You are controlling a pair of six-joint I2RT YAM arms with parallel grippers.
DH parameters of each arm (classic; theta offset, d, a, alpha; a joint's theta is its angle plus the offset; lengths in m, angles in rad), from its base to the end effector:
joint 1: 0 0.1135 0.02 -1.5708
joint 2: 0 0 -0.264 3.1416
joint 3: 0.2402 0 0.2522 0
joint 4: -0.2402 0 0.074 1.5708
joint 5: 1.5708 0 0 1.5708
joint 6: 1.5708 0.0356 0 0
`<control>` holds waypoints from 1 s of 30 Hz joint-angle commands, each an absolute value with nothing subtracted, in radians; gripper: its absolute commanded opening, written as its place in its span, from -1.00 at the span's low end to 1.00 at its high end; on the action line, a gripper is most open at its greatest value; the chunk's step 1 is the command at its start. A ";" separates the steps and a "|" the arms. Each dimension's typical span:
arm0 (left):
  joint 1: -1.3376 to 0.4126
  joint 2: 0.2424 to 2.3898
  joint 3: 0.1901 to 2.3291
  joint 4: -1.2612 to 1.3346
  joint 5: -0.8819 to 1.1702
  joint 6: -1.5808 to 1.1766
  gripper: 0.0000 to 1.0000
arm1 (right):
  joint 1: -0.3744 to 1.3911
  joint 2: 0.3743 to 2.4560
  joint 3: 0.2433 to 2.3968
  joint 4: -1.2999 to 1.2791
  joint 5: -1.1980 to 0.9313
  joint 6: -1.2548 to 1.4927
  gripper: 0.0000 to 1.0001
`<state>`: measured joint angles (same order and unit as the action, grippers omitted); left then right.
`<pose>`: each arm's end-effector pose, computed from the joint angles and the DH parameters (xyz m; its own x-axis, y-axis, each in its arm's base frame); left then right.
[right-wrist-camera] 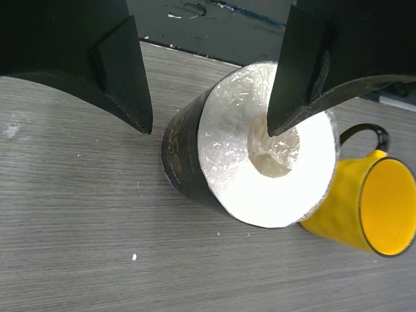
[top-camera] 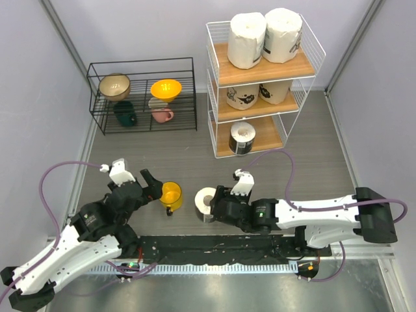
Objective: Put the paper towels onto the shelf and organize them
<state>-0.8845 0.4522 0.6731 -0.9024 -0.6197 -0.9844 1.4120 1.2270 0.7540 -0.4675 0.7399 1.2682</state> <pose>0.0720 -0.0553 0.2762 -0.5074 -0.4506 -0.7345 -0.1422 0.8845 -0.4444 0.0609 0.2288 0.2228 -0.6742 0.2483 -0.6956 -0.0766 0.9132 0.4003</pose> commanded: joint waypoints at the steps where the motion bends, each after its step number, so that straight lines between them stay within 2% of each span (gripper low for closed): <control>1: -0.890 0.456 0.704 -0.891 -0.638 -0.974 0.99 | 1.410 1.267 0.756 -0.430 0.767 1.315 0.52; 15: -0.888 0.437 0.698 -0.908 -0.644 -0.977 0.99 | 1.322 1.361 0.759 -0.374 0.704 1.305 0.29; 20: -0.890 0.423 0.693 -0.914 -0.647 -0.979 0.99 | 1.316 1.370 0.756 -0.362 0.695 1.310 -0.07; 24: -0.890 0.425 0.695 -0.917 -0.647 -0.979 0.99 | 1.316 1.257 0.712 -0.393 0.761 1.373 -0.31; 30: -0.890 0.425 0.690 -0.916 -0.650 -0.979 0.99 | 1.249 1.011 0.638 -0.552 0.894 1.407 -0.40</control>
<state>-0.8845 0.4305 0.6731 -0.9157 -0.6216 -0.9844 1.3113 1.1679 0.6529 -0.4389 0.7403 1.3582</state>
